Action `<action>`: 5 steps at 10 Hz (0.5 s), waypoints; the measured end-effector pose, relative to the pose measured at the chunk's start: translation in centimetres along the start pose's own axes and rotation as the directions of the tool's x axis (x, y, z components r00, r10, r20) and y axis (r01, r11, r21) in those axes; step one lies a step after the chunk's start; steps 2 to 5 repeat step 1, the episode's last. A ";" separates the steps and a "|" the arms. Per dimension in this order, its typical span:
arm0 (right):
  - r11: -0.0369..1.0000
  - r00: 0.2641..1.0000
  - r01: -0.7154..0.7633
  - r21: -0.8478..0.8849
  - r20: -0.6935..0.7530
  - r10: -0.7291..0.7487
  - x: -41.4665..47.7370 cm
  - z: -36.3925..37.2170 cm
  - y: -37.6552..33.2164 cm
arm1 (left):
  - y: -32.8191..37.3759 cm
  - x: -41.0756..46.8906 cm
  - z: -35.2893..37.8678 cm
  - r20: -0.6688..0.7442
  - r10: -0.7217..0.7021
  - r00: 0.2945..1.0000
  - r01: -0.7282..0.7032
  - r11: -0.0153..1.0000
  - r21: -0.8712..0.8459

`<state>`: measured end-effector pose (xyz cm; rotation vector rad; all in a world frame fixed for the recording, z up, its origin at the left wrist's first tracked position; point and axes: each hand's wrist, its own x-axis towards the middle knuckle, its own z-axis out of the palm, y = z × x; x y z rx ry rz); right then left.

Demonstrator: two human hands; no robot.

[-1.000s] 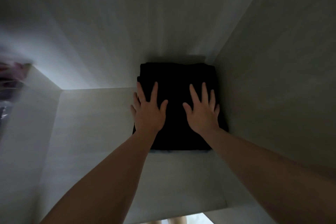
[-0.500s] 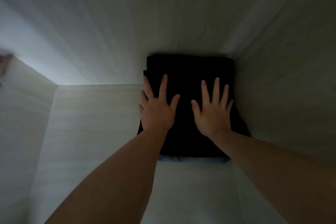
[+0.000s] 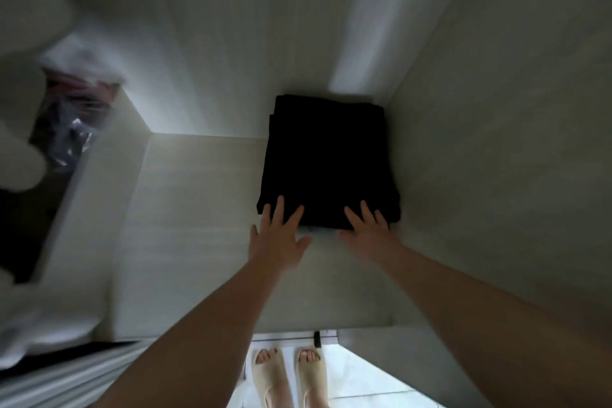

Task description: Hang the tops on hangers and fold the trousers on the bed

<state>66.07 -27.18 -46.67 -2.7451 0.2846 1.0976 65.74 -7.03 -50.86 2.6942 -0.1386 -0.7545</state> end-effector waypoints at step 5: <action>0.998 0.996 0.063 0.002 -0.062 -0.063 -3.6 1.8 0.3 | -0.4 -2.7 0.6 0.022 0.055 0.998 -0.055 0.998 0.005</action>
